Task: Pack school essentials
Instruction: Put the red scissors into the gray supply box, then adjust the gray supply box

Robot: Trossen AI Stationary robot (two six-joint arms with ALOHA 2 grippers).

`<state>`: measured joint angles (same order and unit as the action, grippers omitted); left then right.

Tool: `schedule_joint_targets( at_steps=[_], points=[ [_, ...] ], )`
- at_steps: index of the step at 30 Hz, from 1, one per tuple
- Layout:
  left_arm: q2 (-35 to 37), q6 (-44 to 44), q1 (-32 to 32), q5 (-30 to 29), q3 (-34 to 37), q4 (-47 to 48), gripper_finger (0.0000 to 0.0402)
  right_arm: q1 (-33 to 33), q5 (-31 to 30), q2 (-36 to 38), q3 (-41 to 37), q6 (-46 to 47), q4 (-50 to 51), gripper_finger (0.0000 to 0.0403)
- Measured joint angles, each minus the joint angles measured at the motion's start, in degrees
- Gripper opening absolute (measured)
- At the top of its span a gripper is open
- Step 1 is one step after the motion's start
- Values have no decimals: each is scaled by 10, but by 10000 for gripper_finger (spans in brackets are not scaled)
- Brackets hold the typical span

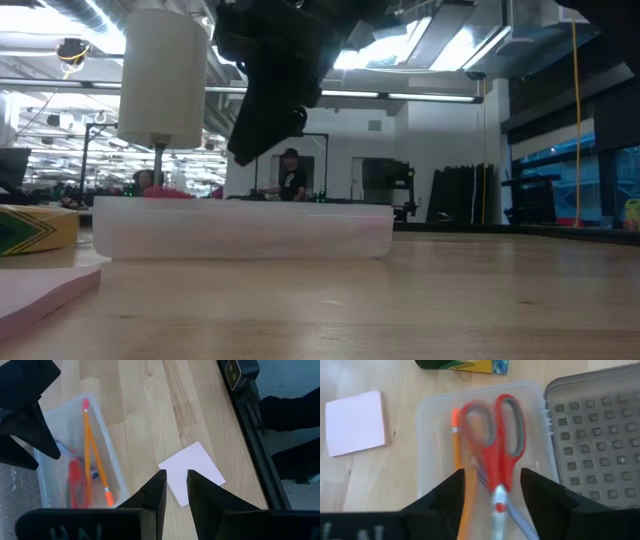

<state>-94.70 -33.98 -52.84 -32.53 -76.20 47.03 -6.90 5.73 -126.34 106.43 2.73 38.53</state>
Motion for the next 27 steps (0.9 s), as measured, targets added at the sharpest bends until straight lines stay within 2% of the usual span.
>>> schedule_joint_targets(
  at_steps=[5,11,16,21,25,27],
  points=[
    [0,0,0,0,0,0,70,0,1,3,0,0,8,233],
    [0,-3,0,0,0,0,70,-1,36,6,23,18,81,238],
    [0,-4,0,0,0,0,70,-12,38,6,54,43,210,228],
    [0,-23,-1,2,0,4,70,-26,40,7,62,11,375,217],
    [0,-61,-3,14,0,29,70,-39,39,7,53,10,449,213],
    [0,-100,-5,40,0,63,70,-48,39,7,49,-3,471,213]
  ],
)
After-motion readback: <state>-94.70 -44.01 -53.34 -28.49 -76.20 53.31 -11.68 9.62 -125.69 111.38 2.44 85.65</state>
